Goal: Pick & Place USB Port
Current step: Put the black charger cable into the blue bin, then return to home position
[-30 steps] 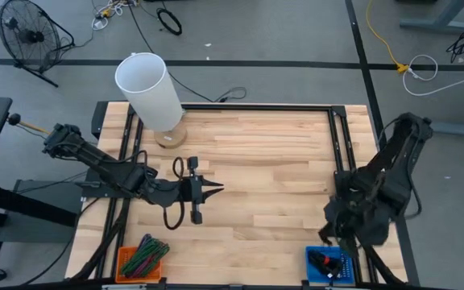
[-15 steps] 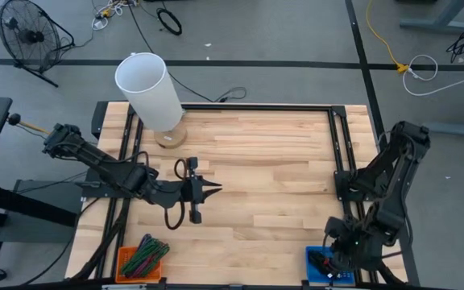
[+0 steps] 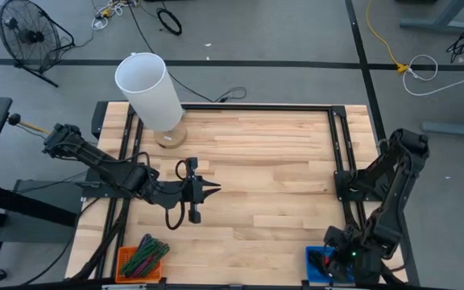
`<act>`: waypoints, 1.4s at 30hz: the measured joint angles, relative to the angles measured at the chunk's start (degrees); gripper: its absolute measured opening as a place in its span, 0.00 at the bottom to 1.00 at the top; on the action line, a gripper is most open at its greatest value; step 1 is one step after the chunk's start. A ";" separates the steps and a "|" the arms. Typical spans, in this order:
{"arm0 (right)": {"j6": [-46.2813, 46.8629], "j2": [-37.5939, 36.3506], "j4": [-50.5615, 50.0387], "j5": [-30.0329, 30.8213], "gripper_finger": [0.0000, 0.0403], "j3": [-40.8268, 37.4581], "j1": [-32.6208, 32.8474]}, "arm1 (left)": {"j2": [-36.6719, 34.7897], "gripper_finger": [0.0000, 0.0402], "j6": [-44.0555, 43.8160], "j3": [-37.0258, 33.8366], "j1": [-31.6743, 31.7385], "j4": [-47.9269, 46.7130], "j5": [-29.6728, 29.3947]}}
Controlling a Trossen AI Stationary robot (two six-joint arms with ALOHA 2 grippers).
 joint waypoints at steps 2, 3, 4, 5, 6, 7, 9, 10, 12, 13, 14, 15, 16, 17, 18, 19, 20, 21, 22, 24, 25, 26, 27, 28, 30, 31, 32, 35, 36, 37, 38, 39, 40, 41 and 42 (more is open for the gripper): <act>0.04 0.56 0.02 0.58 0.10 0.00 -0.02 | 0.00 0.11 0.02 0.00 0.00 0.02 0.00; -0.06 0.86 0.00 1.05 0.12 0.00 -0.02 | 0.00 0.11 0.02 0.00 0.00 0.00 0.00; -0.13 1.11 -0.01 1.54 0.15 0.00 -0.02 | 0.00 0.11 0.02 0.00 0.00 0.00 0.00; -0.19 1.35 -0.08 1.88 0.17 0.00 -0.01 | 0.00 0.11 0.04 0.00 0.00 0.00 0.00; -0.38 1.56 -0.17 2.07 0.19 0.00 0.00 | 0.00 0.11 0.04 0.00 0.00 -0.04 0.00; -0.42 1.77 -0.27 2.08 0.21 0.00 -0.02 | 0.00 0.11 0.03 0.00 0.00 -0.10 0.00; -0.59 2.17 -0.69 2.75 0.24 0.00 -0.02 | 0.00 0.11 0.02 0.00 0.00 -0.25 0.00; -0.59 2.28 -0.88 3.51 0.26 0.00 -0.02 | 0.00 0.11 0.02 0.00 0.00 -0.35 0.00; -1.19 2.29 -0.89 4.66 0.29 0.00 -0.02 | 0.00 0.11 0.04 0.00 0.00 -0.39 0.00; -1.75 2.29 -0.86 5.11 0.30 0.00 -0.02 | 0.00 0.11 0.04 0.00 0.01 -0.39 0.00; -2.35 2.29 -0.90 5.34 0.32 0.00 -0.04 | 0.00 0.11 0.07 0.00 0.08 -0.39 0.00; -2.80 2.29 -0.87 5.73 0.33 0.00 -0.04 | 0.00 0.11 0.07 0.00 0.19 -0.39 0.00; -3.43 2.29 -0.85 6.16 0.34 0.00 -0.07 | 0.00 0.11 0.07 0.00 0.29 -0.39 0.00; -4.15 2.29 -0.85 6.84 0.35 0.00 -0.25 | 0.00 0.11 0.07 0.00 0.33 -0.39 0.00; -5.26 2.29 -0.84 7.56 0.36 0.00 -0.53 | 0.00 0.11 0.09 0.00 0.38 -0.39 0.00; -6.95 2.29 -0.76 8.73 0.37 0.00 -0.94 | 0.00 0.11 0.29 0.00 0.55 -0.39 0.00; -8.77 2.29 -0.70 10.18 0.37 0.00 -1.45 | 0.00 0.11 0.48 0.00 0.61 -0.41 0.00; -10.71 2.28 -0.60 12.34 0.37 0.00 -2.10 | 0.00 0.11 0.48 0.00 0.59 -0.42 0.00; -12.66 2.16 -0.53 14.87 0.37 0.00 -2.96 | 0.00 0.11 0.48 0.00 0.59 -0.42 0.00; -18.52 1.81 -0.57 21.66 0.36 0.00 -5.03 | 0.00 0.11 1.73 0.00 0.59 -0.39 -0.27; -22.03 1.55 -0.46 25.38 0.36 0.00 -6.24 | 0.00 0.11 2.30 0.00 0.59 -0.39 -0.49; -25.91 1.26 -0.23 28.97 0.35 0.00 -7.43 | 0.00 0.11 3.05 0.00 0.59 -0.39 -0.70; -30.01 0.93 0.03 32.03 0.34 0.00 -8.68 | 0.00 0.11 4.21 0.00 0.59 -0.39 -1.12; -34.24 0.57 0.44 34.51 0.34 0.00 -9.99 | 0.00 0.11 5.69 0.00 0.59 -0.39 -2.07; -42.82 -0.27 1.17 40.09 0.32 0.00 -12.66 | 0.00 0.11 7.46 0.00 0.70 -0.14 -5.65; -46.56 -0.64 1.76 44.13 0.31 0.00 -14.06 | 0.00 0.11 7.56 0.00 1.02 0.34 -7.62; -50.45 -0.97 2.78 48.72 0.31 0.00 -15.61 | -0.02 0.11 7.59 0.00 1.59 0.65 -9.14; -62.17 -2.12 7.80 60.21 0.29 0.00 -21.13 | -0.04 0.11 9.67 0.00 4.91 0.55 -7.63; -66.51 -2.54 10.97 62.30 0.28 0.00 -23.20 | -0.04 0.11 11.03 0.00 6.47 0.84 -4.91; -71.75 -3.10 14.38 62.46 0.28 0.00 -25.36 | -0.04 0.11 12.32 0.00 8.28 1.78 -1.60; -77.24 -3.63 18.46 61.53 0.27 0.00 -27.85 | -0.02 0.11 13.09 0.00 10.10 3.28 1.66; -83.29 -4.07 23.81 59.07 0.27 0.00 -30.57 | -0.02 0.11 13.45 0.00 11.99 5.06 5.12; -89.56 -4.35 29.81 55.61 0.27 0.00 -33.17 | -0.02 0.11 13.71 0.00 14.03 6.68 8.34; -95.24 -4.59 35.89 51.65 0.27 0.00 -35.73 | -0.02 0.11 13.91 0.00 15.89 7.89 11.39; -100.38 -4.71 41.55 47.02 0.26 0.00 -38.04 | -0.02 0.11 14.01 0.00 17.74 8.71 14.52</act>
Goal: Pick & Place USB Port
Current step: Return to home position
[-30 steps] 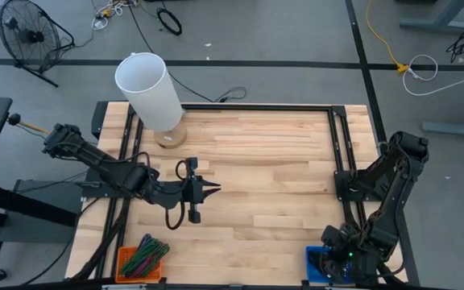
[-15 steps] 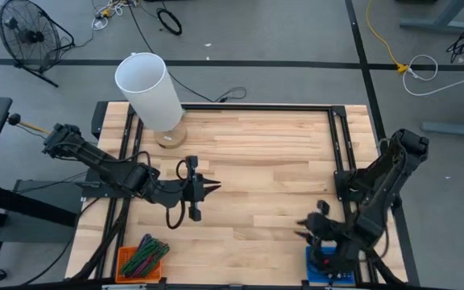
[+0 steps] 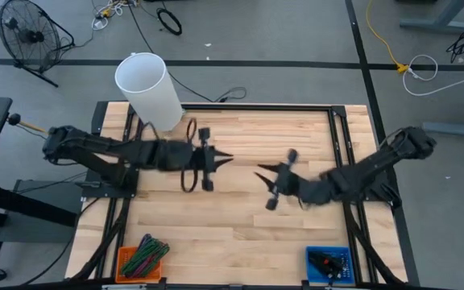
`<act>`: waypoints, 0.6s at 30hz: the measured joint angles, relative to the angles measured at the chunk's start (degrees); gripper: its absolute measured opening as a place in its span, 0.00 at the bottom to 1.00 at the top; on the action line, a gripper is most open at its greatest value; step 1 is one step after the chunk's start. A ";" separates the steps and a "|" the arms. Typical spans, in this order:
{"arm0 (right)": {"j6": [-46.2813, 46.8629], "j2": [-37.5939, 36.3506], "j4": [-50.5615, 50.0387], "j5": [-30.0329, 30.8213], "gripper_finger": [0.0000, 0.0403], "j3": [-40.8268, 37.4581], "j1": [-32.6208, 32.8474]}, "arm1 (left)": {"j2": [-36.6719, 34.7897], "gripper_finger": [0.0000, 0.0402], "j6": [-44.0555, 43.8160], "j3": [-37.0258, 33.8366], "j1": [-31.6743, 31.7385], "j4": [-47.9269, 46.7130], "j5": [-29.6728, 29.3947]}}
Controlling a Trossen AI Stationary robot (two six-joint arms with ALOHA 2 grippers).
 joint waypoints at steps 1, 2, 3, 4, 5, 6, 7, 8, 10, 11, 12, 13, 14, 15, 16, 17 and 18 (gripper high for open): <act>-5.10 -0.08 5.37 -5.71 0.26 0.00 -2.19 | 0.00 0.11 0.18 0.00 1.77 0.49 3.75; -9.91 -0.11 9.78 -12.12 0.26 0.00 -4.27 | 0.00 0.11 0.77 0.00 3.73 0.59 8.01; -13.73 -0.12 13.31 -18.41 0.26 0.00 -6.35 | 0.00 0.11 1.01 0.00 5.78 0.80 13.30; -16.14 -0.07 16.45 -24.50 0.26 0.00 -8.46 | 0.00 0.11 0.93 0.00 7.82 1.38 19.53; -16.86 -0.04 19.36 -29.21 0.26 0.00 -10.57 | 0.00 0.11 0.76 0.00 10.00 2.22 26.17; -16.69 -0.04 21.82 -33.41 0.26 0.00 -12.97 | 0.00 0.11 0.72 0.00 11.90 2.90 32.41; -16.08 -0.08 23.08 -36.42 0.26 0.04 -15.18 | 0.00 0.11 0.85 0.00 13.68 3.34 38.14; -15.08 -0.13 23.04 -38.91 0.26 0.04 -17.38 | 0.00 0.11 0.66 0.00 15.29 3.62 41.91; -12.88 -0.05 21.30 -39.91 0.26 0.01 -20.95 | 0.00 0.11 -2.53 0.00 17.97 5.12 44.86; -11.39 -0.02 20.44 -39.37 0.26 -0.02 -22.31 | -0.01 0.11 -4.32 0.00 18.94 5.93 44.93; -9.73 -0.02 19.70 -38.12 0.26 -0.02 -23.62 | -0.02 0.11 -5.56 0.00 19.74 6.40 44.93; -8.31 -0.02 18.90 -36.52 0.26 -0.02 -24.68 | -0.02 0.11 -6.48 0.00 20.38 6.52 44.90; -6.99 -0.04 17.69 -34.59 0.26 -0.02 -25.61 | 0.00 0.11 -6.95 0.00 20.77 6.52 44.73; -5.23 -0.04 16.21 -32.55 0.26 -0.02 -26.38 | 0.00 0.11 -7.41 0.00 21.00 6.52 44.48; -2.92 -0.02 14.75 -31.14 0.26 -0.02 -26.96 | 0.00 0.11 -7.87 0.00 21.10 6.62 44.14; -1.06 0.00 13.93 -29.86 0.26 -0.02 -27.37 | 0.00 0.11 -8.06 0.00 21.10 6.89 43.56; 0.31 0.01 13.56 -29.06 0.26 -0.03 -27.55 | 0.00 0.11 -8.36 0.00 21.06 7.30 42.95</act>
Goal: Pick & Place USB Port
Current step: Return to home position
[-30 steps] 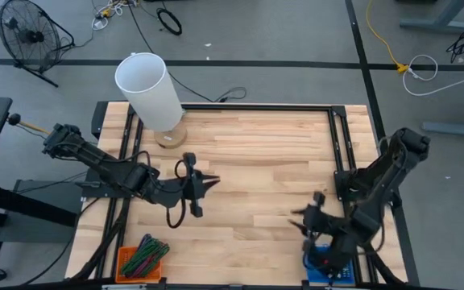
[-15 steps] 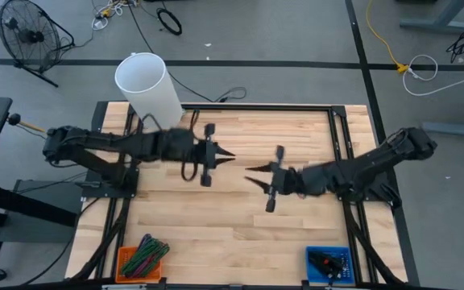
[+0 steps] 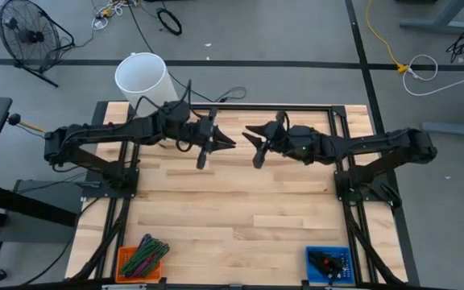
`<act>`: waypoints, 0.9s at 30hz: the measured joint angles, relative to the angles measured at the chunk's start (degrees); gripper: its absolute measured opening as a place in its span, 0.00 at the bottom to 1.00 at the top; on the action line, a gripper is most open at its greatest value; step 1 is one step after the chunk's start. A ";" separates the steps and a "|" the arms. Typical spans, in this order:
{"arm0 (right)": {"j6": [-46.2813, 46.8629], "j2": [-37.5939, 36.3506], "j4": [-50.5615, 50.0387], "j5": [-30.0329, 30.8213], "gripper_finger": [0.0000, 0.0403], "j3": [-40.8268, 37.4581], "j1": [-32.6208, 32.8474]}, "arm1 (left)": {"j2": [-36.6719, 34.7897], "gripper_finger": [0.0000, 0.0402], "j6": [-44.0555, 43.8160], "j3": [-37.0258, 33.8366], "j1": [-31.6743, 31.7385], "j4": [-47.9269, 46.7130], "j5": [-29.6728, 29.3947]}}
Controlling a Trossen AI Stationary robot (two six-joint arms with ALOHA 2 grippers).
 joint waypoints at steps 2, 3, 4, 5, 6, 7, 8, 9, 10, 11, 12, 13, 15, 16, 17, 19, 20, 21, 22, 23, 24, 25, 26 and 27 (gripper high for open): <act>1.71 -0.02 0.08 0.47 0.26 0.01 -0.19 | 0.00 0.11 -2.26 0.00 -0.07 0.36 -0.69; 2.42 -0.02 0.08 0.32 0.26 0.01 -0.16 | 0.00 0.11 -4.21 0.00 -0.13 0.36 -0.79; 2.46 -0.02 0.06 0.02 0.26 0.01 -0.16 | 0.00 0.11 -6.04 0.00 -0.34 0.27 -0.95; 2.45 -0.02 0.09 -0.02 0.26 0.01 -0.18 | 0.00 0.11 -7.43 0.00 -0.36 0.25 -1.08; 2.45 -0.02 0.11 0.00 0.26 0.01 -0.19 | 0.00 0.11 -8.65 0.00 -0.35 0.25 -1.09; 2.45 -0.02 0.14 0.02 0.26 0.01 -0.19 | 0.00 0.11 -9.44 0.00 -0.37 0.22 -1.08; 2.45 -0.02 0.12 0.02 0.26 0.01 -0.19 | 0.00 0.11 -10.35 0.00 -0.37 0.17 -1.08; 2.44 -0.02 0.12 0.02 0.26 0.01 -0.19 | 0.00 0.11 -10.52 0.00 -0.37 0.09 -1.08; 2.44 -0.02 0.15 0.01 0.26 0.01 -0.17 | 0.02 0.11 -10.49 0.00 -0.39 0.08 -1.05; 2.43 -0.02 0.14 0.02 0.26 0.01 -0.17 | 0.00 0.11 -10.42 0.00 -0.39 0.10 -1.05; 2.43 -0.02 0.14 0.02 0.26 0.01 -0.15 | 0.00 0.11 -10.22 0.00 -0.42 0.10 -1.05; 2.43 -0.02 0.15 0.02 0.26 0.01 -0.15 | 0.00 0.11 -10.20 0.00 -0.40 0.08 -1.07; 2.43 -0.02 0.15 0.00 0.26 0.01 -0.15 | 0.00 0.11 -10.21 0.00 -0.39 0.04 -1.06; 2.43 -0.02 0.15 0.00 0.26 0.01 -0.15 | 0.00 0.11 -10.21 0.00 -0.35 -0.11 -0.98; 2.43 -0.02 0.15 -0.05 0.26 0.01 -0.15 | 0.01 0.11 -10.22 0.00 -0.14 -0.21 -0.98; 2.42 -0.03 0.86 -1.22 0.26 -0.47 -0.56 | 0.02 0.11 -10.18 0.00 0.11 -0.05 -1.58; 2.41 -0.25 1.56 -1.51 0.26 -1.22 -0.82 | 0.02 0.11 -10.20 0.00 0.16 0.10 -1.79; 2.41 -0.89 2.30 -1.53 0.26 -2.44 -0.93 | 0.02 0.11 -10.20 0.00 0.15 0.08 -1.84; 2.39 -1.52 3.80 -1.47 0.26 -3.97 -0.97 | 0.02 0.11 -10.19 0.00 0.16 0.02 -1.92; 2.39 -2.18 7.04 -1.49 0.26 -5.71 -1.10 | 0.02 0.11 -10.18 0.00 0.17 0.03 -1.95; 2.39 -3.28 9.99 -1.53 0.26 -8.06 -1.28 | 0.02 0.11 -10.18 0.00 0.15 0.01 -1.95; 2.39 -4.69 12.58 -1.51 0.26 -11.05 -1.38 | 0.02 0.11 -10.18 0.00 -0.01 0.01 -1.95; 2.39 -6.00 15.64 -1.51 0.26 -14.08 -1.48 | 0.02 0.11 -10.20 0.00 -0.22 -0.01 -1.93; 2.39 -7.41 18.14 -1.51 0.26 -17.15 -1.55 | -0.16 0.11 -10.20 0.00 -0.39 -0.18 -1.95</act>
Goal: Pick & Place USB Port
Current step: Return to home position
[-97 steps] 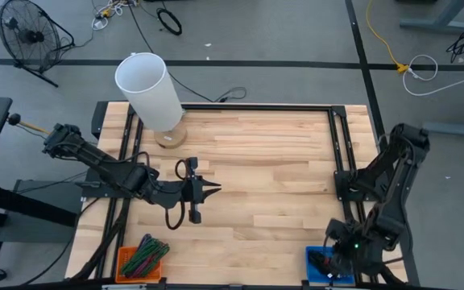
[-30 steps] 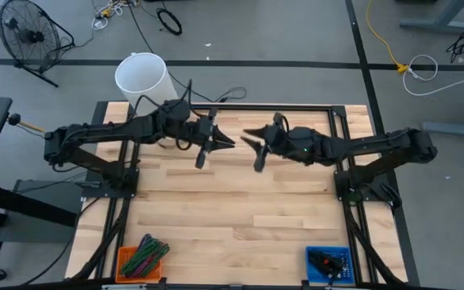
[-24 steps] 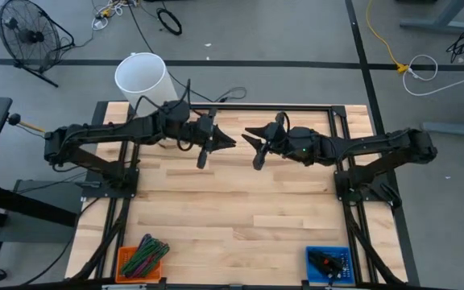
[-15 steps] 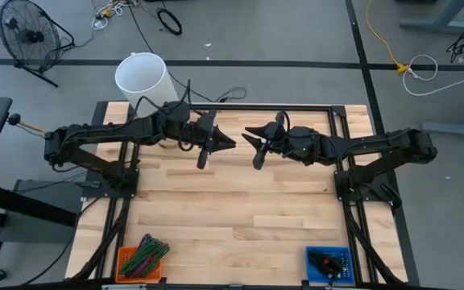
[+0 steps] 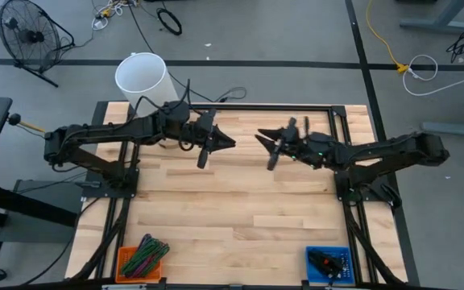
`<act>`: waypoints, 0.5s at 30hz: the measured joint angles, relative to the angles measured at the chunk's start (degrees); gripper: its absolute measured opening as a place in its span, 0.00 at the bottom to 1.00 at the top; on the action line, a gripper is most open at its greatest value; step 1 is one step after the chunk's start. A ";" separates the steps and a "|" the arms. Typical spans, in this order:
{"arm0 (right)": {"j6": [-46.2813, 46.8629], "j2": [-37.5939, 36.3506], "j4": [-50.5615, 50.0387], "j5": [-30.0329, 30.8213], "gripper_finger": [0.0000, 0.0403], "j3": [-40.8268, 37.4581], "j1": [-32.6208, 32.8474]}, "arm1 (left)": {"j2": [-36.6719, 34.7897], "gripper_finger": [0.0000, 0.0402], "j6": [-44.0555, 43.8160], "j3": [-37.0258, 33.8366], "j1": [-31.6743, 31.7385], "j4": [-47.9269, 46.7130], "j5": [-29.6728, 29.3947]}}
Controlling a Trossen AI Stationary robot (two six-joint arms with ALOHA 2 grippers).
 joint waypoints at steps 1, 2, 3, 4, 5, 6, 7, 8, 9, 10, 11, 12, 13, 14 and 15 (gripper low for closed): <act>-0.01 -1.79 1.72 0.14 0.26 -3.13 0.00 | -0.53 0.11 0.01 -0.06 -0.03 -0.59 0.00; 0.00 -3.71 2.86 0.13 0.26 -6.08 0.00 | -0.92 0.11 0.00 -0.07 -0.06 -0.37 0.08; -0.01 -5.49 3.71 0.16 0.26 -8.66 0.00 | -1.39 0.11 0.00 0.03 -0.19 0.26 0.06; -0.01 -7.46 4.09 0.00 0.26 -11.26 0.01 | -2.41 0.11 0.01 -0.19 -0.34 -0.02 0.02; -0.01 -9.33 3.89 0.07 0.26 -13.92 0.02 | -3.50 0.11 0.00 -0.95 -0.36 0.16 0.03; -0.02 -10.95 3.68 0.13 0.26 -16.30 0.01 | -4.20 0.11 0.01 -1.67 -0.38 1.82 0.06; -0.02 -12.76 3.47 -0.01 0.26 -18.60 -0.01 | -5.50 0.11 0.01 -3.14 -0.38 3.87 -0.03; -0.03 -14.61 3.13 0.09 0.26 -20.87 -0.05 | -7.30 0.11 0.02 -5.37 -0.38 4.26 0.03; -0.04 -16.13 3.43 0.15 0.26 -22.68 -0.13 | -8.74 0.11 0.02 -7.54 -0.38 6.19 0.08; -0.02 -17.68 3.60 0.03 0.26 -24.47 -0.15 | -10.42 0.11 0.02 -9.88 -0.38 9.07 -0.07; -0.04 -19.34 3.25 0.23 0.26 -26.60 -0.15 | -12.41 0.11 0.02 -12.73 -0.38 10.55 -0.01; -0.02 -20.51 3.25 0.23 0.26 -28.12 -0.15 | -14.28 0.11 0.04 -15.43 -0.35 12.68 0.12; -0.04 -21.79 3.33 0.15 0.26 -29.61 -0.16 | -16.30 0.11 0.00 -18.13 -0.36 14.83 -0.04; -0.04 -23.30 3.19 0.07 0.26 -31.45 -0.14 | -18.08 0.11 0.03 -21.18 -0.38 15.62 0.06; -0.04 -24.41 3.09 0.14 0.26 -32.77 -0.13 | -19.72 0.11 0.02 -23.87 -0.38 16.79 0.09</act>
